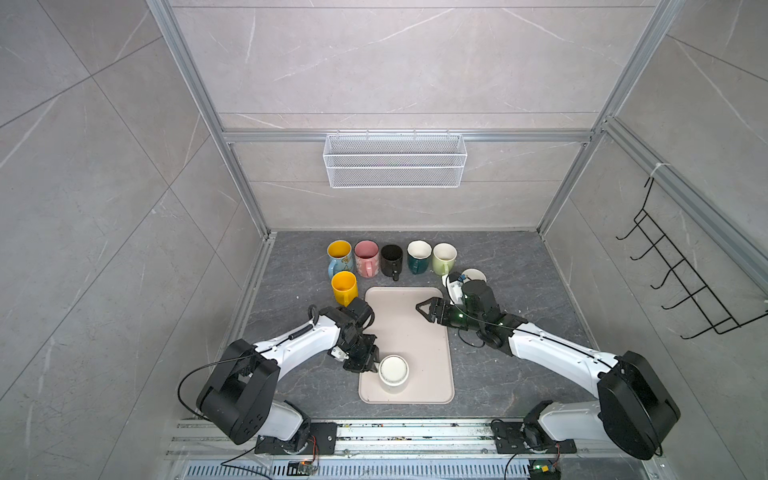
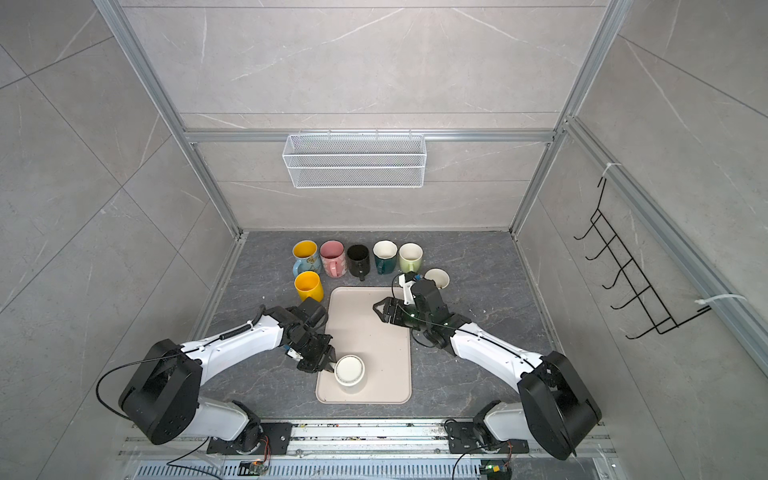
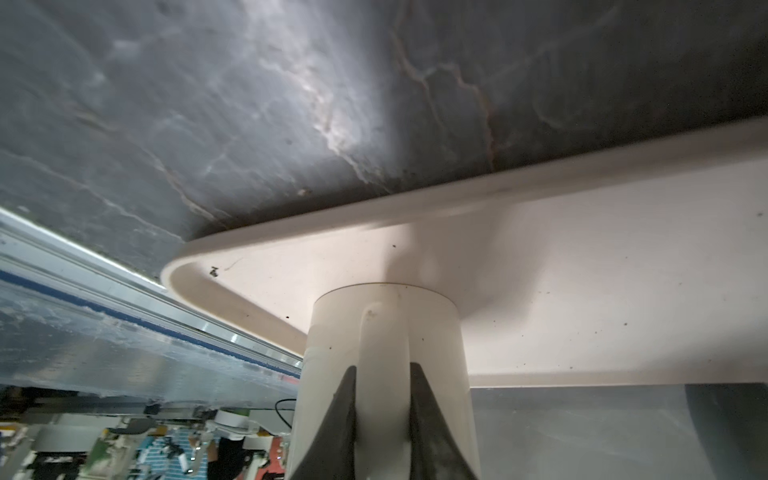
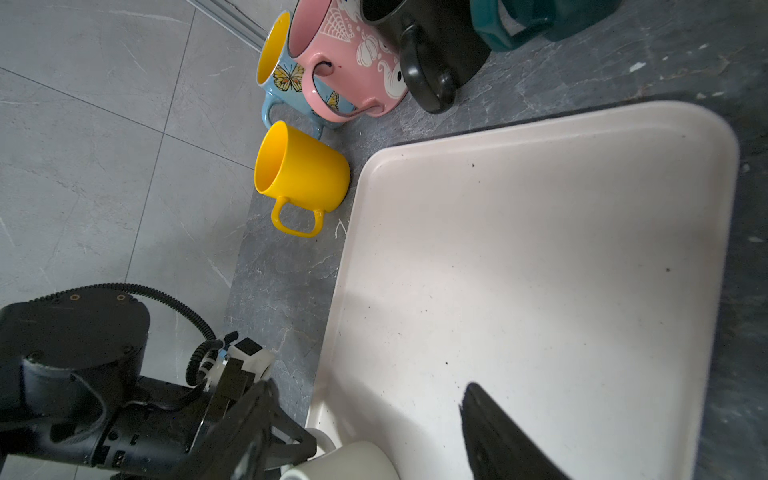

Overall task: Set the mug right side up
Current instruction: 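Grasp the white mug's handle with the left gripper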

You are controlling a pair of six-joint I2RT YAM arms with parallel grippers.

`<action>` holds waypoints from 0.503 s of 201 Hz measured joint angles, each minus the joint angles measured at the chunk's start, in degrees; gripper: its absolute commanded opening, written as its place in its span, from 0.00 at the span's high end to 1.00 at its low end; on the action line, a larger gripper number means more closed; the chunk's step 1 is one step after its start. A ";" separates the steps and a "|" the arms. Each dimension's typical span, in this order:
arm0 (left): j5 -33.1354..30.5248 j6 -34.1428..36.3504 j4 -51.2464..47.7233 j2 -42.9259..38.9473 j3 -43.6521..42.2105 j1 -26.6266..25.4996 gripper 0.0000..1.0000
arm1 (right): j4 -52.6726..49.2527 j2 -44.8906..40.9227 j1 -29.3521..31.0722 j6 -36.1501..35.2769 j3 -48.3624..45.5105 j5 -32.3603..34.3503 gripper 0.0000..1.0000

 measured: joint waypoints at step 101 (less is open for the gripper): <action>-1.07 4.57 22.23 -4.24 -6.08 2.10 1.00 | -0.92 -0.15 0.00 -0.04 0.00 0.20 0.27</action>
